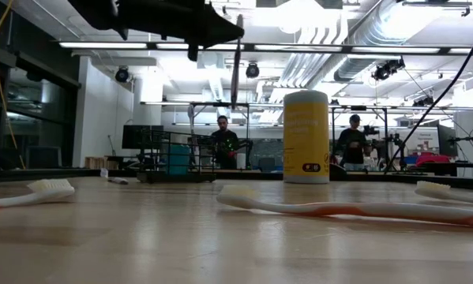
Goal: Pick & Place toothbrushing station
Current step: Put the bottom purple toothbrush into the right section of the wire organizer
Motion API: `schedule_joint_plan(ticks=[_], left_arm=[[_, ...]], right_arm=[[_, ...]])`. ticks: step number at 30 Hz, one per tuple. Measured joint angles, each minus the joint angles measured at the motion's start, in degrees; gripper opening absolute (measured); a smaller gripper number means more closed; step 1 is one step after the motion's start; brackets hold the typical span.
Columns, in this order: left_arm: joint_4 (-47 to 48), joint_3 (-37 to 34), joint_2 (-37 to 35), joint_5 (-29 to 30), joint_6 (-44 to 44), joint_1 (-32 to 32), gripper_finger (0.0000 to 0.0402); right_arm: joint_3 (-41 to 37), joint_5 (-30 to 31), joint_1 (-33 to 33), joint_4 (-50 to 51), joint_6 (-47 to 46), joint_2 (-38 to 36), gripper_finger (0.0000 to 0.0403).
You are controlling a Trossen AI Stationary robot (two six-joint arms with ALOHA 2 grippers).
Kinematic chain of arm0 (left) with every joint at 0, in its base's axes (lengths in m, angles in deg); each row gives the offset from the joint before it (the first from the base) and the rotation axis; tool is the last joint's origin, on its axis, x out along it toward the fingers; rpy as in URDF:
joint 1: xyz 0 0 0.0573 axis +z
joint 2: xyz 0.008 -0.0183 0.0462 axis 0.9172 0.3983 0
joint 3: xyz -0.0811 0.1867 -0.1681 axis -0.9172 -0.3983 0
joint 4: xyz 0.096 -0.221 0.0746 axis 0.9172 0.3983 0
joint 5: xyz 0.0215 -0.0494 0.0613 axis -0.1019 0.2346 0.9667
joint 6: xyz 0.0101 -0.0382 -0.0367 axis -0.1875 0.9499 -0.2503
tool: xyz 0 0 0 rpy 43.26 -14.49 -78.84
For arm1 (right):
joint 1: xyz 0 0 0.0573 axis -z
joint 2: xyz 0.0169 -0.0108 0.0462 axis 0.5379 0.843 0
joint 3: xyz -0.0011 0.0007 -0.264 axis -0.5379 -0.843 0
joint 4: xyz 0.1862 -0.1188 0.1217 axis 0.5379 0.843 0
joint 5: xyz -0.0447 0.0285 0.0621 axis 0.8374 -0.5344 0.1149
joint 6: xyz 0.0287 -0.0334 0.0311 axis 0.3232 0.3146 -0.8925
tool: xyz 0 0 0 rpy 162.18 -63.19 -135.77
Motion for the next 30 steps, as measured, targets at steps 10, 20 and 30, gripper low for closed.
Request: schedule_joint_plan(ticks=[10, 20, 30], left_arm=[[1.37, -0.02, -1.15, 9.84, -2.35, 4.82, 0.0003], [0.36, -1.95, -1.15, 15.08, -2.71, 8.8, 0.0003], [-15.76, -11.41, -1.15, 15.24, 0.07, 12.78, 0.0003]], right_arm=[[0.0, -0.15, -0.88, 7.05, -7.84, 0.02, 0.0252], [0.0, -1.05, -0.91, 8.74, -10.46, 0.04, 0.0252], [0.0, -2.54, -0.88, 8.72, -10.37, 0.07, 0.0252]])
